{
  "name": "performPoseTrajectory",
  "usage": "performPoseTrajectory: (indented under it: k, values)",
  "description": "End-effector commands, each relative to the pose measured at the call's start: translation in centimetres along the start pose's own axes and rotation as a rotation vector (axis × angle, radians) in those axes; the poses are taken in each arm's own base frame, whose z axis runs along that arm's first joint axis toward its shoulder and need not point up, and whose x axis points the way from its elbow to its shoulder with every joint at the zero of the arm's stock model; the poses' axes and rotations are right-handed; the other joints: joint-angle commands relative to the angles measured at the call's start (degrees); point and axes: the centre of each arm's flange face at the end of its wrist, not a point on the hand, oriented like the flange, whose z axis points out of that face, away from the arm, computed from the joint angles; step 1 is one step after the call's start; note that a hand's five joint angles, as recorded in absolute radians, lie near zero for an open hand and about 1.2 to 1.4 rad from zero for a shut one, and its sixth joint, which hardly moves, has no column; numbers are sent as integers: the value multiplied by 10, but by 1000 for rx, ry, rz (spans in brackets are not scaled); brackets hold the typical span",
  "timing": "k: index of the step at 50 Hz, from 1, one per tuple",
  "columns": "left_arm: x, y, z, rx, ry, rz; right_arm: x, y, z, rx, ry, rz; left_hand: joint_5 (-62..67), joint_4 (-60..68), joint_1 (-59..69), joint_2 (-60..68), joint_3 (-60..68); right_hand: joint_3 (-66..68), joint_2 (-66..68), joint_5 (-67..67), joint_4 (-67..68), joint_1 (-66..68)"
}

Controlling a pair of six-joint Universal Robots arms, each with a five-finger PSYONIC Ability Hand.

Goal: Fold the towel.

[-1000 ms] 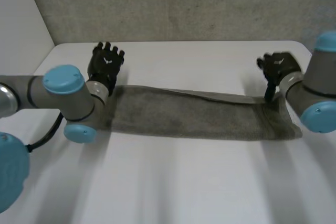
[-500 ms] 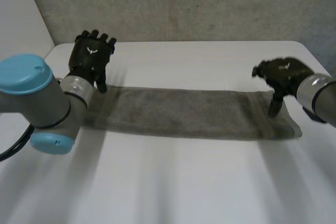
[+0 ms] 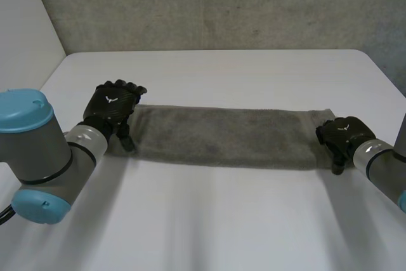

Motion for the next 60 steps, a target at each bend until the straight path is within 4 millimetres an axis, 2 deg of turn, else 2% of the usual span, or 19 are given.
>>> performPoseTrajectory:
  k: [1,5,12,23,28,30,31,33,36,38,39,40,41,44,46,49,55,57,60]
  values:
    - [-2,-2,-1,5,-7,2,5,11,13,-33,52,-54,-107,-29,-33,-25,-19,97,98,92,97,96]
    - [-3,-5,-2,12,-9,3,14,20,21,-80,96,-86,-107,-29,-33,-25,-19,481,482,476,481,480]
    - [-4,-7,-3,19,-14,3,36,22,25,-94,161,-87,-107,-29,-33,-25,-19,492,493,487,492,490]
    - [-21,-21,-14,52,-61,2,120,3,16,-95,385,-213,-108,-31,-35,-27,-21,492,493,487,492,490]
    - [-29,-32,-18,81,-86,6,122,-39,9,0,447,-264,-110,-32,-37,-29,-22,492,493,487,492,490]
    - [-37,-36,-17,96,-109,5,88,-96,-5,172,436,-304,-112,-34,-39,-30,-24,492,493,487,492,490]
    - [-37,-36,-17,96,-109,5,88,-96,-5,173,436,-304,-112,-34,-39,-30,-24,492,493,487,492,490]
    - [-43,-41,-16,113,-132,6,51,-136,-16,311,410,-311,-113,-36,-40,-32,-26,492,493,487,492,490]
    - [-45,-43,-16,121,-142,7,28,-153,-23,386,386,-309,-113,-36,-40,-32,-26,492,493,487,492,490]
    - [-47,-47,-15,130,-152,7,-39,-179,-37,551,293,-335,-113,-36,-40,-32,-26,492,493,487,492,490]
    - [-47,-47,-15,130,-152,7,-39,-179,-38,552,293,-335,-113,-36,-40,-32,-26,492,493,487,492,490]
    - [-48,-47,-15,131,-155,7,-72,-185,-44,615,246,-348,-115,-37,-42,-34,-27,492,493,487,492,490]
    - [-48,-47,-15,131,-157,5,-104,-186,-49,665,184,-364,-115,-37,-42,-34,-27,492,493,487,492,490]
    - [-48,-46,-15,130,-156,-1,-133,-181,-52,687,125,-381,-113,-36,-40,-32,-26,492,493,487,492,490]
    - [-48,-44,-16,125,-154,-29,-180,-159,-49,680,3,-427,-115,-37,-42,-34,-27,492,493,487,492,490]
    - [-48,-43,-16,123,-151,-55,-215,-135,-45,655,-105,-481,-115,-37,-42,-34,-27,492,493,487,492,490]
    - [-47,-40,-15,114,-146,-67,-237,-114,-42,631,-193,-542,-115,-37,-42,-34,-27,409,409,404,408,407]
    - [-44,-38,-15,109,-136,-67,-232,-114,-39,624,-199,-521,-115,-37,-42,-34,-27,35,36,30,35,34]
    - [-42,-37,-14,108,-132,-65,-229,-117,-42,631,-201,-496,-115,-37,-42,-34,-27,-81,-80,-86,-81,-83]
